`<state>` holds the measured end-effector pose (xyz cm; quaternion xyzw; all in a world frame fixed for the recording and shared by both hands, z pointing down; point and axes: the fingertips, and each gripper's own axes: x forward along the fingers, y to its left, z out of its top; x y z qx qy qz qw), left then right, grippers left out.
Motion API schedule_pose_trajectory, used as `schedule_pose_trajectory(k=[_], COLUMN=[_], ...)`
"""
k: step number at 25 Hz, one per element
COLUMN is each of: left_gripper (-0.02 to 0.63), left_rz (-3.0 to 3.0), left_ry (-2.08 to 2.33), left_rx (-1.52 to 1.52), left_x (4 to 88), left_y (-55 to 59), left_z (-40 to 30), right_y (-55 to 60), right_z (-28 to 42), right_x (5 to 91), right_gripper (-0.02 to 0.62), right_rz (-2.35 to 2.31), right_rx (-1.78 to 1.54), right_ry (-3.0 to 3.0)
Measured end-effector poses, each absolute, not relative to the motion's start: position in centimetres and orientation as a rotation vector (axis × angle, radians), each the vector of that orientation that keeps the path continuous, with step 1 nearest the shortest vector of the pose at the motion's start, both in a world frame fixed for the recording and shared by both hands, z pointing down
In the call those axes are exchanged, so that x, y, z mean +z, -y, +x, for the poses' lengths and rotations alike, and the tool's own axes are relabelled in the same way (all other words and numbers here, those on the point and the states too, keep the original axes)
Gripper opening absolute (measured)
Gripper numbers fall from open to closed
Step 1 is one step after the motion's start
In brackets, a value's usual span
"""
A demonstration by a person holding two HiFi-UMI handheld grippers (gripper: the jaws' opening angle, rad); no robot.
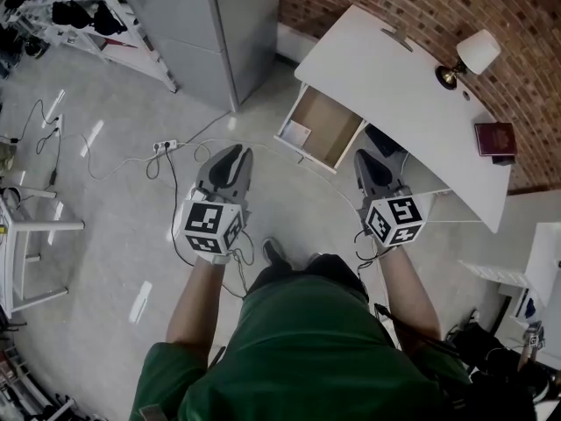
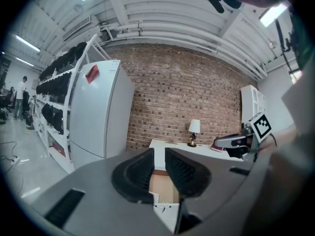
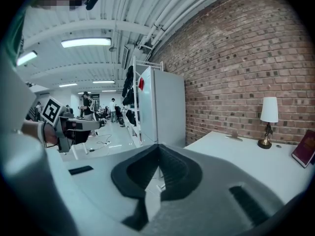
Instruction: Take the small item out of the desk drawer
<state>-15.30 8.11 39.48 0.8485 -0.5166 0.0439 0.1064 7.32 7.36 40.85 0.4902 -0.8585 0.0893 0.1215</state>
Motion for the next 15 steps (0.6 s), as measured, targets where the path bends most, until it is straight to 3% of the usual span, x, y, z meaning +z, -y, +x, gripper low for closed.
schedule_pose_trajectory(k=[15], left_gripper=[0.061], left_rz=[2.424], left_ry=[1.551], left_rx=[0.233], left_x=[42.8], left_y=[-3.6], left_z=[-15.4], right_y=[-0.6], right_z=[6.8], right_x=[47.3], right_gripper=[0.005], right_rz=[1.316], right_rx=[0.312], right_ry=[2.466])
